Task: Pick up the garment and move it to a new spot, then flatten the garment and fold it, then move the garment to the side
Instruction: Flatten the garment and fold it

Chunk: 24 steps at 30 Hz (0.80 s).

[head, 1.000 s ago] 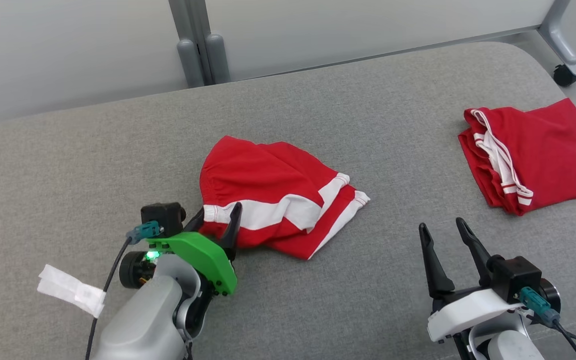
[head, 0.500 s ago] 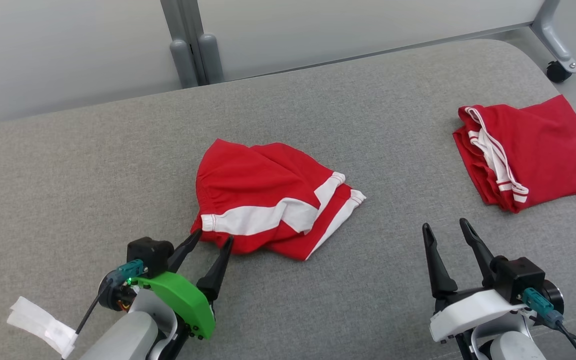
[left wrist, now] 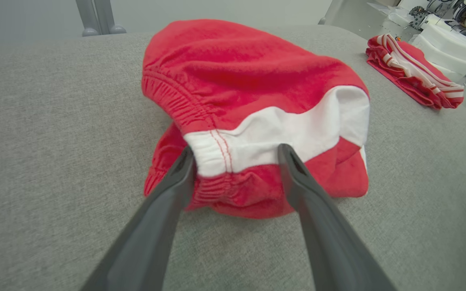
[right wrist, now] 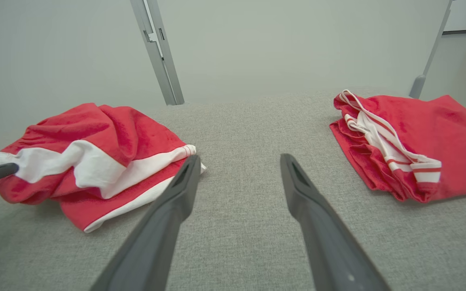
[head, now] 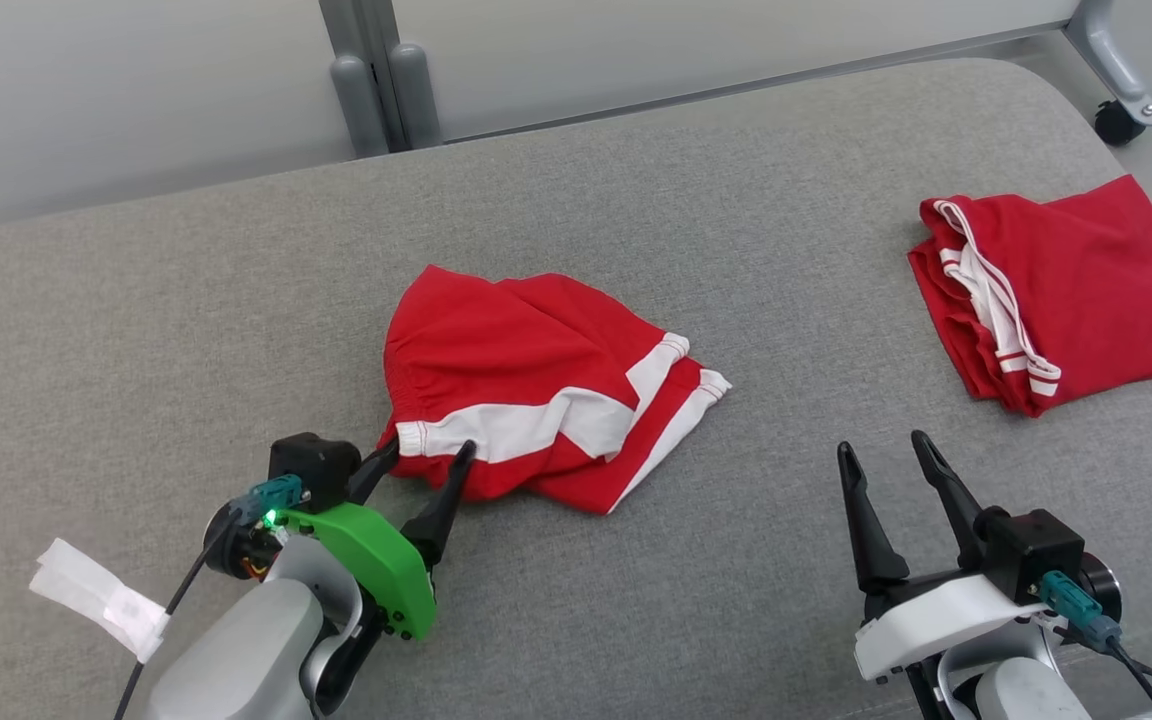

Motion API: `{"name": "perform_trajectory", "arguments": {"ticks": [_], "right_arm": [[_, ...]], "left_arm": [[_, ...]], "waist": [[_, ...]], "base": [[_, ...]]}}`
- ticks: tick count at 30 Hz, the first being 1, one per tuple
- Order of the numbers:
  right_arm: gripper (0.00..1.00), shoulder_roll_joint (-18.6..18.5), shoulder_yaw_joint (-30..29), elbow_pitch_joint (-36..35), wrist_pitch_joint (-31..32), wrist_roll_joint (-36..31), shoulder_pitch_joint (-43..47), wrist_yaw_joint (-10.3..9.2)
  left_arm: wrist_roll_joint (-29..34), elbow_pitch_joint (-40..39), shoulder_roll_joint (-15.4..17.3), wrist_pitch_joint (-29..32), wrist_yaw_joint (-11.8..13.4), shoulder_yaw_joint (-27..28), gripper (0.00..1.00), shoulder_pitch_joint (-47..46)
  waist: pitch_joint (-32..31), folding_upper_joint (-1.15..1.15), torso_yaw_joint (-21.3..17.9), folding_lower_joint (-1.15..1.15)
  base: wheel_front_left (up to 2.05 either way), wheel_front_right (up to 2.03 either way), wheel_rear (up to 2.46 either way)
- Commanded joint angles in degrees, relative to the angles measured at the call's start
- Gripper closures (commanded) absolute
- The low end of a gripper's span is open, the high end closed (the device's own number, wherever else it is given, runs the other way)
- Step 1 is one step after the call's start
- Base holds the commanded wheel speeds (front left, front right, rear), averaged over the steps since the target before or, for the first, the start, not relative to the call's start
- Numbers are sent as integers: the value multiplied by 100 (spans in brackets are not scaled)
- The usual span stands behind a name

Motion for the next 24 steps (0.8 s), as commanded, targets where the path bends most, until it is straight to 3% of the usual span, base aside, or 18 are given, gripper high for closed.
{"name": "perform_trajectory", "arguments": {"ticks": [1,8,13,20,24], "right_arm": [[0,-11,-10,2,-14,-21,-66,-12],[0,-11,-53,-29,-14,-6,-39,-12],[0,-11,-68,4,-14,9,-17,-12],[0,-11,62,73,-14,66,-72,-12],[0,-11,100,62,-14,88,-65,-12]], "left_arm": [[18,26,-4,-34,-33,-30,100,-94],[-11,-356,-69,-168,-75,-71,100,-318],[313,-929,-228,-283,-16,31,100,-818],[396,-1499,-919,-213,-43,-149,100,-1709],[112,-1855,-1212,-276,-79,-112,100,-2044]], "waist": [[13,0,-30,0],[19,0,-64,0],[-12,0,-26,0],[-80,0,-112,0],[-66,0,-214,0]], "base": [[0,0,0],[0,0,0],[0,0,0],[0,0,0],[0,0,0]]}}
